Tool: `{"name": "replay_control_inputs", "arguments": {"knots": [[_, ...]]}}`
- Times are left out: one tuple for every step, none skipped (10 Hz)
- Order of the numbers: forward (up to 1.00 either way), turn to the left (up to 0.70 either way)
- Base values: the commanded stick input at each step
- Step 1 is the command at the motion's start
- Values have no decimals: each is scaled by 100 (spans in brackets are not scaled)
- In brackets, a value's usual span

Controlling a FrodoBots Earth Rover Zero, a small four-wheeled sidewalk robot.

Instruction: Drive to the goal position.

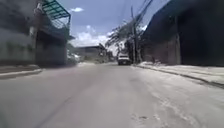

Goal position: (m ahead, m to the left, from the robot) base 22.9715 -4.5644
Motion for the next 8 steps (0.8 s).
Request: {"name": "replay_control_inputs", "arguments": {"knots": [[100,0],[100,0],[100,0],[100,0],[100,0],[100,0],[100,0],[100,0]]}}
